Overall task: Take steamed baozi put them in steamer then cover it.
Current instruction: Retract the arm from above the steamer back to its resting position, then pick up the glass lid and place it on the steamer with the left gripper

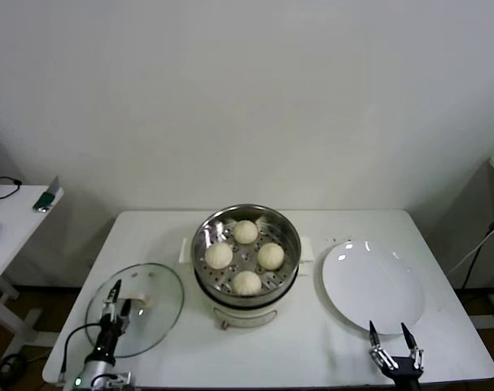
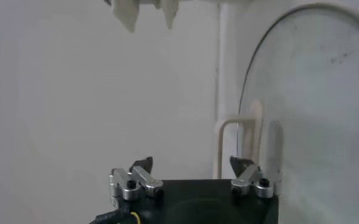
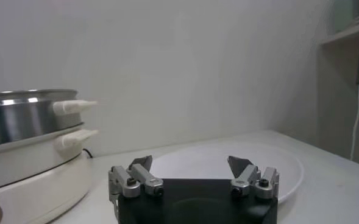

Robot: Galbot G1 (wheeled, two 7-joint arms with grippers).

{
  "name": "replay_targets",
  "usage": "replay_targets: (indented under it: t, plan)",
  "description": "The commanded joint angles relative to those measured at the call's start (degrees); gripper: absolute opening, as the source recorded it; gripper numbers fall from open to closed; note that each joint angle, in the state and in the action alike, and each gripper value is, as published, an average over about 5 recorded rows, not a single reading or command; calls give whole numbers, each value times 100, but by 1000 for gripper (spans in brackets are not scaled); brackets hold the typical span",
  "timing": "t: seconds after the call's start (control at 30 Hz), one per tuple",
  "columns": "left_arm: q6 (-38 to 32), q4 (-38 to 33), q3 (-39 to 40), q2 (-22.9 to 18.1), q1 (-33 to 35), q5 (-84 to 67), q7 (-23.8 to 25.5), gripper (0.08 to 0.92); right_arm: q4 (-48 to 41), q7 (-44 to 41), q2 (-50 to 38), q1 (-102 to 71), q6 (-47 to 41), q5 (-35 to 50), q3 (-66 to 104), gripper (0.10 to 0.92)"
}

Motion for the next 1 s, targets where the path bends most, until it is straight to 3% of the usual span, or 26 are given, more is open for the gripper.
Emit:
replay_targets:
  t: [0.03, 0.57, 0.77, 1.0]
  plan:
    - [207, 167, 57, 26, -268, 15, 168, 711, -17, 8, 73, -12, 45, -43, -14, 823]
    - [176, 27, 41, -38, -186, 19, 70, 261, 8, 40, 121, 38, 31, -81, 4, 823]
    - [348, -998, -27, 164, 77, -321, 283, 145, 48, 69, 113, 29, 7, -150, 41, 823]
    - [1250, -2529, -193, 822, 393, -1095, 1077, 143, 92, 195, 121, -9, -110, -449, 71, 823]
